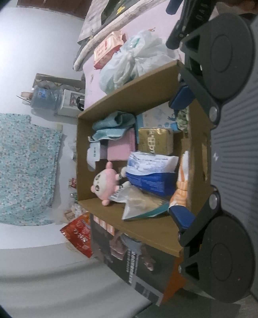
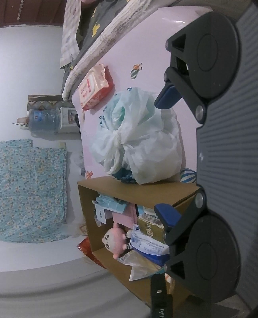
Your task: Organize soft objects
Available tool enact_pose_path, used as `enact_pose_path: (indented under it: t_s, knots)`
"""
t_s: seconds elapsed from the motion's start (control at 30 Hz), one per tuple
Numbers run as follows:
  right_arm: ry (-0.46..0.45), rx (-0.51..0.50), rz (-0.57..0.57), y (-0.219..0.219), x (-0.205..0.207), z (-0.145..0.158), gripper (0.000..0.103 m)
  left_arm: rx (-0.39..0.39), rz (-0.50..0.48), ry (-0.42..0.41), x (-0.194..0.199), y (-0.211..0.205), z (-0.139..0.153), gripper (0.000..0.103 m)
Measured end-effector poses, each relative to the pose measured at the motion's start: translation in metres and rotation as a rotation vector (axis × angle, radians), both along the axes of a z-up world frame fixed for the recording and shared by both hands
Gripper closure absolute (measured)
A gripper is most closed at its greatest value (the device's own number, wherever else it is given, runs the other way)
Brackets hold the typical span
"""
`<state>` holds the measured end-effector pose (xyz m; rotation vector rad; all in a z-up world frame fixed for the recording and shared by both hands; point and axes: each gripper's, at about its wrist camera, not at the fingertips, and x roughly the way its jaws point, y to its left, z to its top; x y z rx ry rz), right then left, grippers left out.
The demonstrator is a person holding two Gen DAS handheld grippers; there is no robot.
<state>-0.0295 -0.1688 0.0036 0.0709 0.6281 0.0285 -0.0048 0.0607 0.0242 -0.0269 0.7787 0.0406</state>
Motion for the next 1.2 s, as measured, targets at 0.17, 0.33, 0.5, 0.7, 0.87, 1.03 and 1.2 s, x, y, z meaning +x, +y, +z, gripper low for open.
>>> enact_pose_path:
  t_s: [0.17, 0.33, 0.5, 0.7, 0.87, 1.03, 1.2]
  knots:
    - [0.02, -0.001, -0.009, -0.002, 0.001, 0.001, 0.001, 0.021, -0.003, 0.02, -0.003, 0.001, -0.005, 0.0]
    - [0.025, -0.003, -0.026, -0.005, -0.001, 0.004, 0.001, 0.035, -0.012, 0.016, -0.007, -0.001, -0.006, 0.0]
    - [0.033, -0.005, -0.037, -0.007, -0.002, 0.003, 0.001, 0.026, -0.008, 0.023, -0.008, 0.001, -0.006, 0.0]
    - [0.049, 0.001, -0.04, -0.008, -0.002, 0.004, 0.001, 0.022, -0.001, 0.034, -0.006, 0.001, -0.006, 0.0]
    - [0.075, 0.019, -0.045, -0.011, 0.0, 0.003, 0.001, 0.025, 0.002, 0.049, -0.005, 0.0, -0.007, 0.0]
    - [0.094, 0.025, -0.043, -0.013, 0.0, 0.005, 0.001, 0.018, 0.009, 0.062, -0.005, -0.002, -0.005, 0.0]
    - [0.112, 0.04, -0.037, -0.014, 0.002, 0.006, 0.001, 0.011, 0.019, 0.074, -0.007, -0.002, -0.005, 0.0]
